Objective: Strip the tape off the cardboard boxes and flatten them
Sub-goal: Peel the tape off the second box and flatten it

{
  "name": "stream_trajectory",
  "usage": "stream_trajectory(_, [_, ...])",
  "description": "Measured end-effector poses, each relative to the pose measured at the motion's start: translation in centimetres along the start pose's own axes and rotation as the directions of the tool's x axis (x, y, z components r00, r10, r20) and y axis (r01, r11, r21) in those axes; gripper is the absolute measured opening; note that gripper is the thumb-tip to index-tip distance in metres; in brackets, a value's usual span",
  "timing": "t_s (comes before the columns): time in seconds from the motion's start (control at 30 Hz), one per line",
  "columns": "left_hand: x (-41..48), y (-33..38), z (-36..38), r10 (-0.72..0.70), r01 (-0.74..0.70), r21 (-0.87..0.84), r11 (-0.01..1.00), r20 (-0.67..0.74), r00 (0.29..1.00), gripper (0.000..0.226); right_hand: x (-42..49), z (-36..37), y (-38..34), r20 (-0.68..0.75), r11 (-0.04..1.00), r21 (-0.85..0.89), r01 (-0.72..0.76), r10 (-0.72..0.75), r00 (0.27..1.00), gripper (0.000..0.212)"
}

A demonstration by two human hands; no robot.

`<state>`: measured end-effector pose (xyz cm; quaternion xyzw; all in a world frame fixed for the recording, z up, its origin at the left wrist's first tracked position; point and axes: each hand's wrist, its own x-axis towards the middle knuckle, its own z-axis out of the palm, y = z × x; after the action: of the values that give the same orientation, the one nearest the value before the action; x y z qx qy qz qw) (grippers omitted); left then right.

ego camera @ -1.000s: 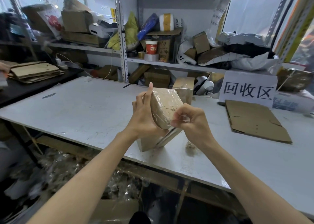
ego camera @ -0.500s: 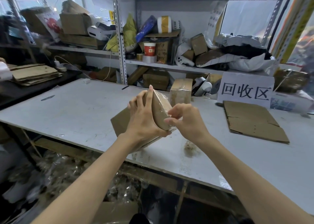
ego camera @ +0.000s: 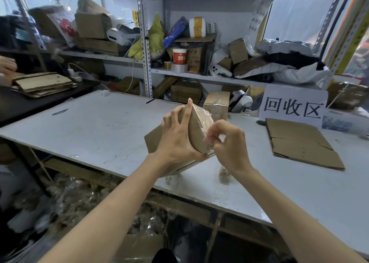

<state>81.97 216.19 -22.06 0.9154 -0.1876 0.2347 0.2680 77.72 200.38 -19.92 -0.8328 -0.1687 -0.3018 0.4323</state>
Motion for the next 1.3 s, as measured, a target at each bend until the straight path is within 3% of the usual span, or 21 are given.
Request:
stream_trajectory(0.17, [0.2,-0.8,-0.1,-0.015,0.015,0.023,1.000,0.007,1.000,0.149,0.3,0.1,0.1,-0.043,0.998,-0.037,-0.053,0.051,0.998,0.018])
stream_trajectory(0.33, [0.3,-0.5,0.2,-0.043,0.043,0.005,0.999,-0.032,0.999,0.149,0.2,0.8,0.1,-0.096,0.976,-0.144,-0.164,0.151,0.984,0.037])
stream_trajectory(0.4, [0.2,-0.5,0.3,-0.046,0.046,0.010,0.999,-0.045,0.998,0.150,0.4,0.8,0.0,-0.115,0.974,-0.121,-0.189,0.176,0.978,0.033])
stream_trajectory(0.5, [0.3,-0.3,0.3,-0.060,0.060,0.013,0.998,-0.026,0.998,0.150,0.3,0.9,-0.1,-0.193,0.991,-0.009,-0.135,0.130,0.972,0.012])
stream_trajectory(0.57, [0.5,0.0,0.3,-0.069,0.069,0.006,0.998,-0.010,0.998,0.149,0.1,1.1,-0.1,-0.230,0.997,0.039,-0.072,0.080,0.970,0.009])
stream_trajectory(0.8, [0.9,0.3,0.7,-0.091,0.094,-0.079,0.992,0.048,0.995,0.146,0.4,0.7,0.5,-0.195,0.993,-0.075,0.091,-0.104,0.975,0.011])
stream_trajectory(1.03, [0.9,0.1,0.7,-0.109,0.115,-0.125,0.985,0.058,0.992,0.146,0.6,0.5,0.4,-0.150,0.991,-0.065,0.119,-0.128,0.980,0.013])
stream_trajectory(1.17, [0.7,0.3,0.6,-0.123,0.127,-0.108,0.986,0.042,0.992,0.149,0.6,0.3,0.4,-0.196,0.996,-0.087,0.032,-0.048,0.979,0.008])
stream_trajectory(1.23, [0.5,0.6,0.6,-0.127,0.129,-0.084,0.988,0.031,0.991,0.149,0.2,0.5,0.2,-0.235,0.987,-0.161,0.003,-0.041,0.971,0.017])
stream_trajectory(1.3, [0.5,0.8,0.6,-0.127,0.129,-0.066,0.989,0.035,0.991,0.150,0.1,0.4,-0.3,-0.245,0.976,-0.216,0.035,-0.089,0.965,0.051])
